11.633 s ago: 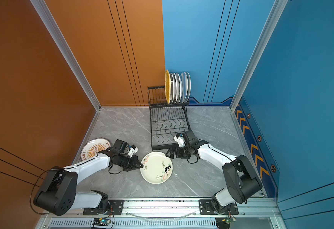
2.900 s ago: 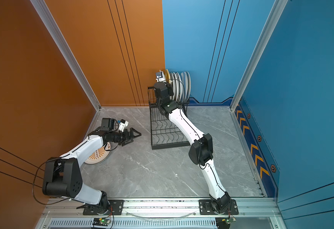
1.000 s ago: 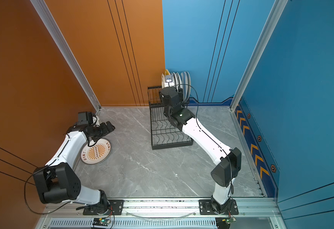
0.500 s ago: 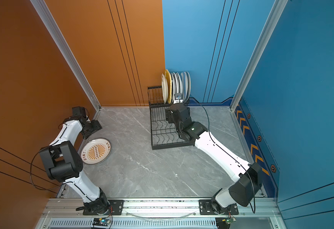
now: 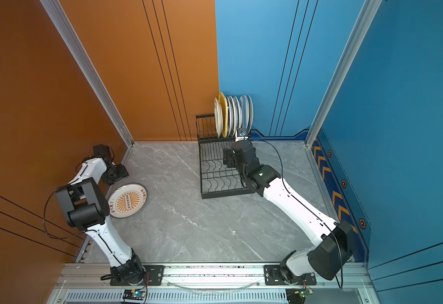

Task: Load plates into a dish rack
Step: Move the plate to the middle-left of the table.

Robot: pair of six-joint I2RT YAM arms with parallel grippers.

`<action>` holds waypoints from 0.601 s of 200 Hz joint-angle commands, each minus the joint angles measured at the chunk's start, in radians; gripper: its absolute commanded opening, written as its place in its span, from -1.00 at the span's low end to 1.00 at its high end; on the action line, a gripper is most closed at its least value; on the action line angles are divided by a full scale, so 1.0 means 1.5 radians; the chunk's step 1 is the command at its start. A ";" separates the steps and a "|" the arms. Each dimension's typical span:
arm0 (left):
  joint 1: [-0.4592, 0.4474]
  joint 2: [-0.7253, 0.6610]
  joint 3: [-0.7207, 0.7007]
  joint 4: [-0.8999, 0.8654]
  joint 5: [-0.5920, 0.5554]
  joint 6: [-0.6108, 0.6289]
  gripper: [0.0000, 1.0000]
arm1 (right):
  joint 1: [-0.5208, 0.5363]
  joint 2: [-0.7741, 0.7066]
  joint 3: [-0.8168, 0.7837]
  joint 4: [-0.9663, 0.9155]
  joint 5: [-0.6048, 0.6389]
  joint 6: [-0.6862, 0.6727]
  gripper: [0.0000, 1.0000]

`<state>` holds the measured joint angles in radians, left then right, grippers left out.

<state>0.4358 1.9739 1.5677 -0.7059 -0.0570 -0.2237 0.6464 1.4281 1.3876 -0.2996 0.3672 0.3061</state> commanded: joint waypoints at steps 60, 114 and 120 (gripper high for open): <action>0.024 0.063 0.035 -0.023 -0.021 0.029 0.28 | -0.010 -0.011 -0.009 0.003 -0.027 0.014 0.69; 0.041 0.082 0.040 -0.024 -0.013 0.033 0.25 | -0.013 -0.009 -0.009 0.003 -0.031 0.013 0.71; 0.043 0.084 0.041 -0.027 -0.014 0.035 0.27 | -0.013 -0.008 -0.007 0.003 -0.033 0.013 0.71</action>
<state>0.4801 2.0735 1.6028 -0.7155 -0.0711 -0.1970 0.6338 1.4281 1.3815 -0.2996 0.3351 0.3153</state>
